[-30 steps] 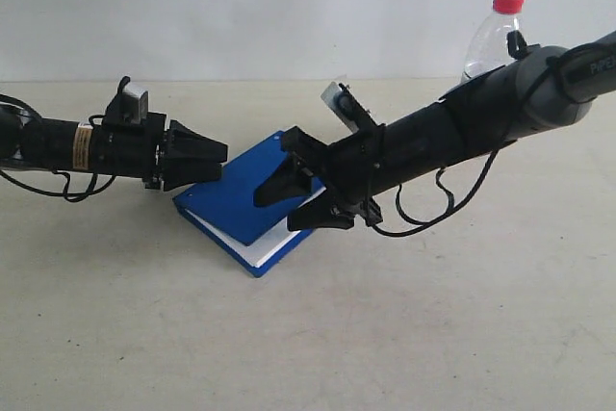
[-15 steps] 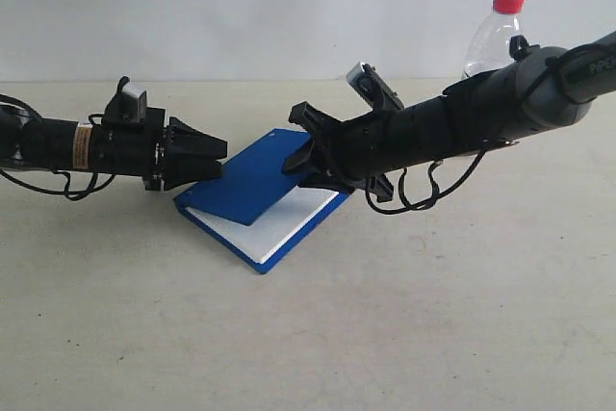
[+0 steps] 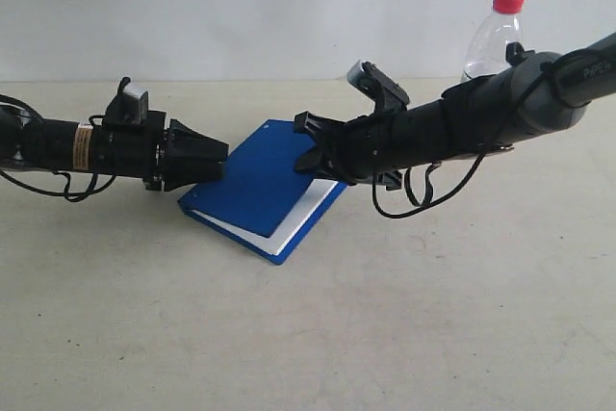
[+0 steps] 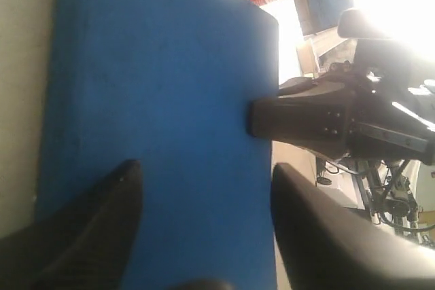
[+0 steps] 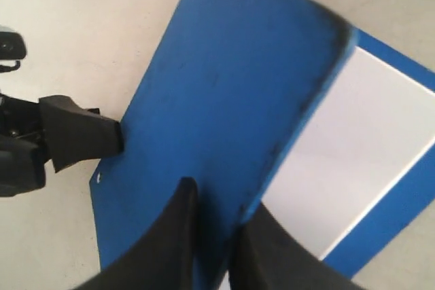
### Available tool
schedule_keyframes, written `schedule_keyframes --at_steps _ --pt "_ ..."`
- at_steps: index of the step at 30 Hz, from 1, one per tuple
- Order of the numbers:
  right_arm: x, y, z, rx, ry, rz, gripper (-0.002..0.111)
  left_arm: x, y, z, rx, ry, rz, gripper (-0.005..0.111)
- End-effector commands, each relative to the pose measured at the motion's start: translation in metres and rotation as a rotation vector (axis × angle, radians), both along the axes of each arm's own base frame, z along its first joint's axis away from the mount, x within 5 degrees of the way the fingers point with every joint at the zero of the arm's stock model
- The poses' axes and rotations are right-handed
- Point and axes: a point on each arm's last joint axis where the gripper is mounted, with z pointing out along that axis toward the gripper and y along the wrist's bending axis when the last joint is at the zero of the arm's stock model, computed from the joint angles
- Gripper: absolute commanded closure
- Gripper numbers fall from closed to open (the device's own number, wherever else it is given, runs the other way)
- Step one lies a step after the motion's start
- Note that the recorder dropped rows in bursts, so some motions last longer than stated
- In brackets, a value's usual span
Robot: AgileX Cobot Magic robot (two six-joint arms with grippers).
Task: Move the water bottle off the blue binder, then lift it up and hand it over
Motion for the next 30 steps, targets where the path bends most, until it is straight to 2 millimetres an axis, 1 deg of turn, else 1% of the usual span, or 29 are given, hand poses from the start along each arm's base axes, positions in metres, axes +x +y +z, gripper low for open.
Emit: schedule_keyframes --at_steps 1,4,6,10,12,16,21,24,25,30 --pt "-0.001 0.001 0.001 -0.056 -0.082 0.093 0.108 -0.006 0.008 -0.026 0.095 0.054 0.004 0.053" --pt "-0.003 0.001 0.000 -0.065 -0.090 0.118 0.108 -0.005 0.015 -0.027 0.106 0.049 0.025 0.053" --pt "-0.004 0.001 -0.001 -0.082 -0.097 0.138 0.108 -0.003 0.021 -0.026 0.095 0.046 0.070 0.053" --pt "-0.006 0.001 -0.002 -0.103 -0.106 0.187 0.108 0.002 0.040 -0.023 0.054 0.034 0.170 0.053" --pt "-0.007 0.001 -0.001 -0.095 -0.105 0.205 0.108 0.001 0.044 -0.023 0.062 0.021 0.176 0.053" --pt "-0.013 0.006 0.002 -0.037 -0.108 0.285 0.108 -0.005 0.043 -0.030 0.141 0.031 0.099 0.053" --pt "-0.019 0.009 0.008 0.012 -0.183 0.413 0.108 -0.005 0.042 -0.029 0.141 0.015 0.087 0.053" --pt "-0.018 0.001 0.013 0.068 -0.210 0.456 0.108 -0.006 0.040 -0.027 0.137 -0.048 0.047 0.053" --pt "-0.016 -0.005 0.014 0.091 -0.212 0.459 0.108 -0.007 0.040 -0.026 0.131 -0.065 0.034 0.053" --pt "-0.006 -0.030 0.016 0.124 -0.188 0.397 0.108 -0.007 0.037 -0.026 0.146 -0.113 0.010 0.053"
